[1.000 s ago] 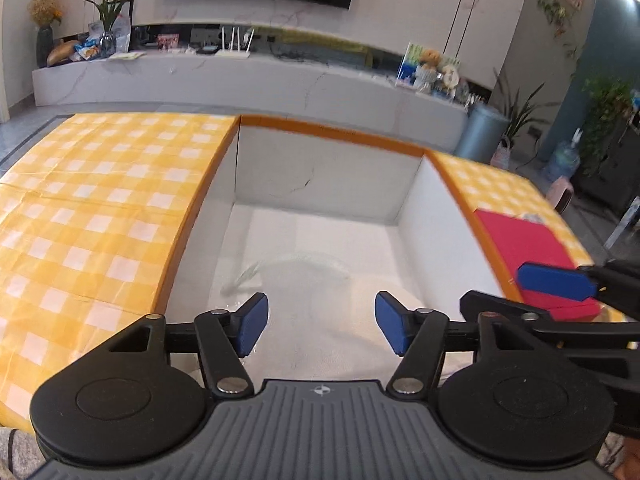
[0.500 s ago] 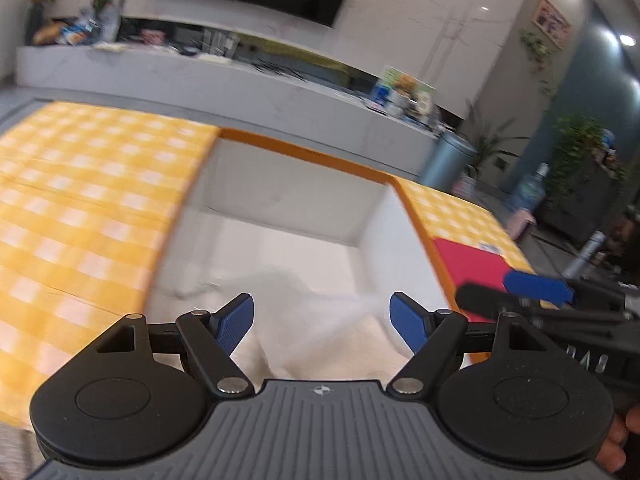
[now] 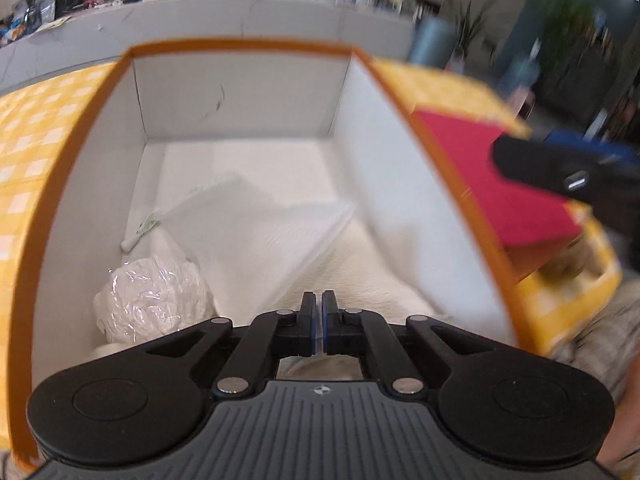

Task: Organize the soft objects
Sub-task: 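Move both grippers away from the box back over the pile of soft items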

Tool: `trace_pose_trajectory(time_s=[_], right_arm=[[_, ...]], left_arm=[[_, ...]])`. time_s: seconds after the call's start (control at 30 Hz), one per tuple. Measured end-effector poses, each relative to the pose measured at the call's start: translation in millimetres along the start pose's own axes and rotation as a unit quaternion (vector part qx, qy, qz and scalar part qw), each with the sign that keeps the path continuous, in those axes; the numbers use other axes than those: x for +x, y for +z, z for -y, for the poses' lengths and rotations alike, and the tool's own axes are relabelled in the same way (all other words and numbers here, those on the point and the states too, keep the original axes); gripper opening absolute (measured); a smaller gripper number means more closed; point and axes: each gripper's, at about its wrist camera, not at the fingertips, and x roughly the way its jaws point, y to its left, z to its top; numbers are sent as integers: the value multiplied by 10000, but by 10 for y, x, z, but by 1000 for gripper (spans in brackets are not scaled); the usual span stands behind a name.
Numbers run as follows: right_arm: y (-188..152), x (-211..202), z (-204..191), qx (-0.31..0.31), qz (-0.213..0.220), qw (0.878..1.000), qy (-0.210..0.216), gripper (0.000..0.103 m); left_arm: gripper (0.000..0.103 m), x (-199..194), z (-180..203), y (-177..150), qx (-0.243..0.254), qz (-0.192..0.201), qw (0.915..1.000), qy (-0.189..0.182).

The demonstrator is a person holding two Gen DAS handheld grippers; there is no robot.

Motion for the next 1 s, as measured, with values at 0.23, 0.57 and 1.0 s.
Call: trace_pose_trajectory(time_s=[0.23,0.57,1.0], right_arm=[[-10,18,-43,-102,-22,9999,36,64],[3,-38,16,-31,38,10000,17,64],[27,-340,297,32,329,9991,-256,76]], left_arm=[[8,11,21,-57,-110,-115,9998,123],[87,-434,-127,-110,-578,802,9941,448],[89,-850,-12,-54,-680,1537,9840,587]])
